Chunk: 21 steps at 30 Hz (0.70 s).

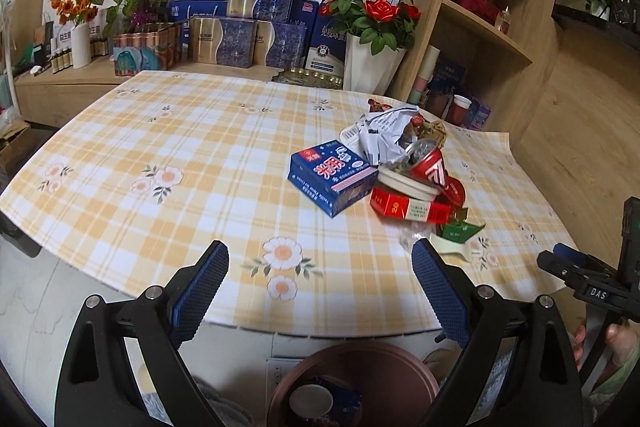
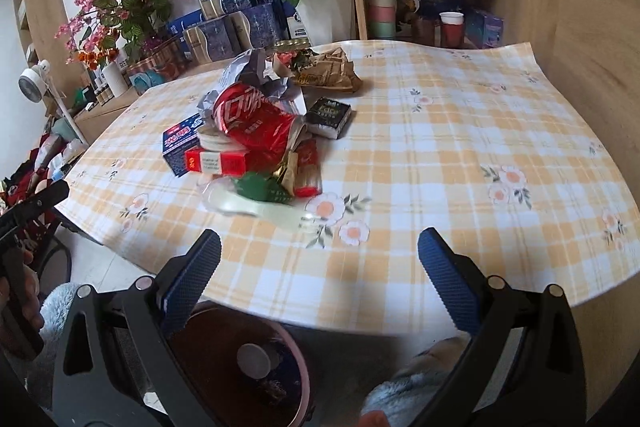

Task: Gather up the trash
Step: 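Move both grippers back toward the trash pile on the table, then grasp the crushed red cola can with the right gripper and lift it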

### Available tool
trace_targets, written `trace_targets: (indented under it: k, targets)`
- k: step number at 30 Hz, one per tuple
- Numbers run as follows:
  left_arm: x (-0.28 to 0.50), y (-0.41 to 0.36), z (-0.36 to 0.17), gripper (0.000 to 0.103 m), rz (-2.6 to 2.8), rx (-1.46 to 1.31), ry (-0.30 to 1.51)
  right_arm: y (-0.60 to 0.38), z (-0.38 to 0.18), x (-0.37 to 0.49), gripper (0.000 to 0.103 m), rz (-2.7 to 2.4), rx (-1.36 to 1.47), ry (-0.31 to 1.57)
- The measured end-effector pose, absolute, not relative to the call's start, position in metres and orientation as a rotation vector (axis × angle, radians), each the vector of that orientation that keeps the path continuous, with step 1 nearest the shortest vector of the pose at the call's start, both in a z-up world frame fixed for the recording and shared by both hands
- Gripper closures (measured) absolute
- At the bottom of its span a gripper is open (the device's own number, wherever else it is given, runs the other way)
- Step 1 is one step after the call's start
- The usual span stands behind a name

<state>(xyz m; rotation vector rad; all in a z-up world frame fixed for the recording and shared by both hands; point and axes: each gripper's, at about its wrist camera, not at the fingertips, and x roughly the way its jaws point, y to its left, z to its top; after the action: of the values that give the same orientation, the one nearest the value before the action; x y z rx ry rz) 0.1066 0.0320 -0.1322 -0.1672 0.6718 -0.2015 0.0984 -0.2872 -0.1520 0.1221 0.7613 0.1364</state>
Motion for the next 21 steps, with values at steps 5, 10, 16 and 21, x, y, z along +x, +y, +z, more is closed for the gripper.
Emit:
trace_targets:
  k: [5,10,16,21]
  targets:
    - [0.123,0.028,-0.131,0.012,-0.212,-0.170,0.663,-0.280,-0.146,0.130,0.006,0.206,0.147,0.762]
    - [0.139,0.029,-0.132,0.012,-0.213,-0.188,0.656,-0.253,-0.143,0.175,0.006,0.296,0.149,0.771]
    - [0.145,0.031,-0.133,0.012,-0.213,-0.196,0.646,-0.220,-0.147,0.227,0.014,0.329,0.119,0.805]
    - [0.148,0.035,-0.138,0.012,-0.212,-0.202,0.655,-0.203,-0.157,0.257,0.023,0.332,0.099,0.881]
